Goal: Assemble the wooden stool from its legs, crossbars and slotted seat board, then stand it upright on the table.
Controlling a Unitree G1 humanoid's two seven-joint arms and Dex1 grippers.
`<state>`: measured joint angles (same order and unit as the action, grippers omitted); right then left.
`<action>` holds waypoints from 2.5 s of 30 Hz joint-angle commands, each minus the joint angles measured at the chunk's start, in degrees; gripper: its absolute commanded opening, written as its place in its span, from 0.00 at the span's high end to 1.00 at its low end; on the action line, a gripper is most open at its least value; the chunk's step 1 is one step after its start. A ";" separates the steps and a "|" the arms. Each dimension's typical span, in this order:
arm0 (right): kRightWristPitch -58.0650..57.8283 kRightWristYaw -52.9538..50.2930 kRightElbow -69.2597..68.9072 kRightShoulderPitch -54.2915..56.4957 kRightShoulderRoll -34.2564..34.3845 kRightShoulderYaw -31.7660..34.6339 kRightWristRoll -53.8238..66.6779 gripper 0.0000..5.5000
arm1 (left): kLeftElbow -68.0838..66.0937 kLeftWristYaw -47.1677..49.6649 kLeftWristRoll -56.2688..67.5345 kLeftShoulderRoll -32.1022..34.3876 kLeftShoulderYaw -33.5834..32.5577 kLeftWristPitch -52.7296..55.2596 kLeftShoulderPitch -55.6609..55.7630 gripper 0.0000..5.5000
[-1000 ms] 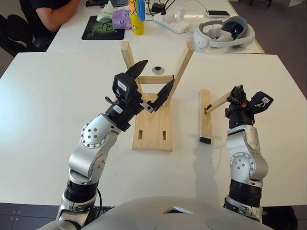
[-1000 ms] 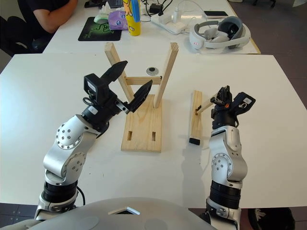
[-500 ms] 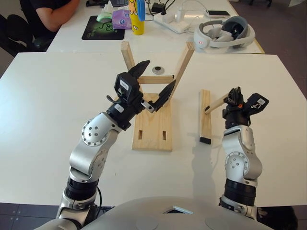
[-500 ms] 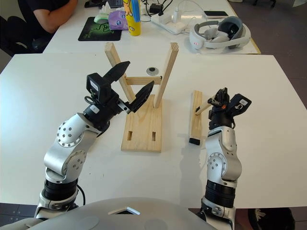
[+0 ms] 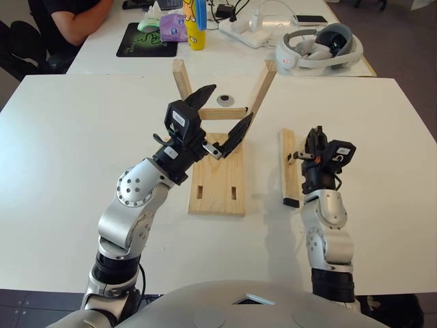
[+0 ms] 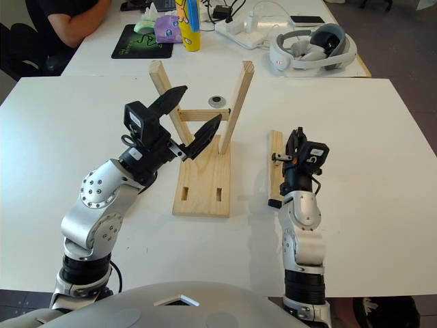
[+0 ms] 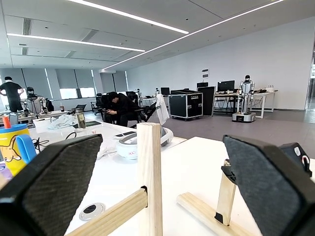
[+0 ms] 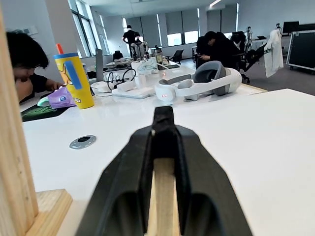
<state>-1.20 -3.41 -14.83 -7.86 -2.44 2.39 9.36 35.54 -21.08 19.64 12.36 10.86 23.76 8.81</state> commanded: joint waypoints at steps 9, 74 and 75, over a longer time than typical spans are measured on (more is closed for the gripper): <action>4.54 1.87 6.48 -5.84 1.81 -2.07 -3.76 0.92 | 0.99 -1.81 2.46 2.24 -0.79 3.10 1.52 0.18; -31.11 12.01 -1.69 32.04 -9.97 8.99 9.46 0.64 | -2.37 5.82 -8.10 -4.58 2.95 -7.59 -3.45 0.18; -30.48 12.08 0.38 32.95 -9.60 8.59 9.28 0.66 | -2.64 5.69 -8.11 -4.66 2.99 -7.65 -3.16 0.18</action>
<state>-32.48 9.07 -19.56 22.46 -13.26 11.75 18.94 33.92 -15.23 11.86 8.08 13.51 16.21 4.37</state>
